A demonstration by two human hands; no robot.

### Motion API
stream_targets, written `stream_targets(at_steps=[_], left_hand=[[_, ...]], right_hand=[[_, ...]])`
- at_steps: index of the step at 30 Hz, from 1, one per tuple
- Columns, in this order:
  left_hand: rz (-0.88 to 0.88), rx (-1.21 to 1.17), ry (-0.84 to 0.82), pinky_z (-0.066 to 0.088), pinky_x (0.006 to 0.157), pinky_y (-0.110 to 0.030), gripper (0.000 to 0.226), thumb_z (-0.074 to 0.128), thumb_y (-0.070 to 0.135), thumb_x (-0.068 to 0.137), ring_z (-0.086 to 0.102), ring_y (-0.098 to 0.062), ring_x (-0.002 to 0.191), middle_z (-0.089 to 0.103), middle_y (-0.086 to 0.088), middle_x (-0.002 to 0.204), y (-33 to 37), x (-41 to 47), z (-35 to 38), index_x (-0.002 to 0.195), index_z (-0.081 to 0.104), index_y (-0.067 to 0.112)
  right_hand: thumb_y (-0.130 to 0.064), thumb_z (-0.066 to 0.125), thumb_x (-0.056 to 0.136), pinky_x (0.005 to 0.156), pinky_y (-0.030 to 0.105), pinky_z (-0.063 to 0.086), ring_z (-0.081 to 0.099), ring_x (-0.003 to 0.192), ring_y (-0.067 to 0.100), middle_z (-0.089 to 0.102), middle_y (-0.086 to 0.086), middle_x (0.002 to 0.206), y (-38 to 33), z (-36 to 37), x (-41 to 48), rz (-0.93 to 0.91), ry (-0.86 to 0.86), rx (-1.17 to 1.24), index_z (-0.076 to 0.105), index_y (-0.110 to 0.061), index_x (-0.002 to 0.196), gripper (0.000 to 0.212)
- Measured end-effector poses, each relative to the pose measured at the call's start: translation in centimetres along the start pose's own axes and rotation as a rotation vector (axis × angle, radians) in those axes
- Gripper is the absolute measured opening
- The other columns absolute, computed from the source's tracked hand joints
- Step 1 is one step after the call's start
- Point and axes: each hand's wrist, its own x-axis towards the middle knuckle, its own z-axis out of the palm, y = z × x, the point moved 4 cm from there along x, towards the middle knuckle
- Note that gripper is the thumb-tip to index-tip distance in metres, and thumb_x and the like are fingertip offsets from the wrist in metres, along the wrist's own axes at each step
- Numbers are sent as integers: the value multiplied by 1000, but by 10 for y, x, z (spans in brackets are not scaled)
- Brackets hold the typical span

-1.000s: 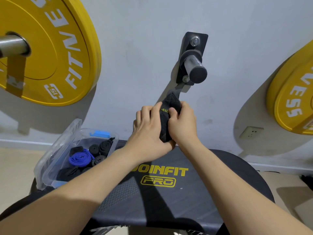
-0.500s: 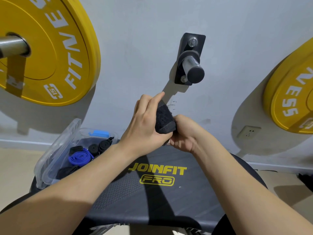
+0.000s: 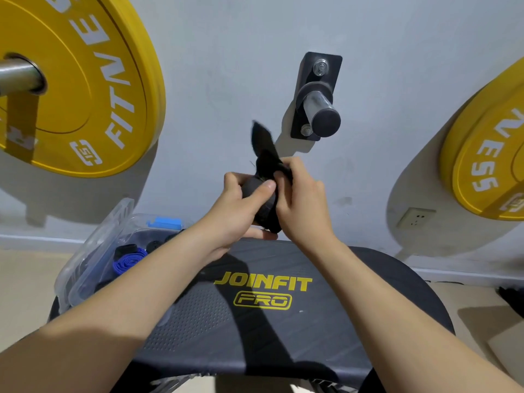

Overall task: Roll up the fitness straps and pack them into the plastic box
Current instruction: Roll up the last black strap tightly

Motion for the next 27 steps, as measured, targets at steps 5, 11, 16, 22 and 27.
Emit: stream_targets(at_steps=[5,11,16,22,27], left_hand=[[132,59,10,67,72,-57,44,78,22,89,80,-25,93,64,-9,123,5,0,-7,120,48,30],[231,197,85,66,87,-56,55,81,24,63,74,-27,95,75,-5,103,10,-2,-11,115,63,29],[257,219,142,62,67,-36,43,81,36,56,67,-19,78,71,0,85,15,0,-20,95,64,26],[263,185,78,49,65,-38,35,83,26,63,53,-20,70,61,-4,75,14,1,-13,82,54,22],[219,189,-93,48,62,-30,27,75,21,76,55,-15,69,56,-3,76,17,-4,-6,84,51,14]], right_hand=[[-26,52,113,61,34,48,61,74,24,70,11,81,20,9,6,571,13,495,72,1,97,37],[-18,61,103,61,37,42,55,80,33,64,17,85,13,19,5,733,-159,847,74,-8,96,18],[-6,67,104,81,48,59,72,88,33,76,20,101,10,14,7,531,-136,944,68,3,120,19],[-7,60,107,92,54,60,72,98,28,74,14,108,12,9,10,368,29,635,59,-6,125,18],[-17,60,107,79,36,54,67,86,16,70,-12,94,5,2,8,125,30,271,58,-16,128,21]])
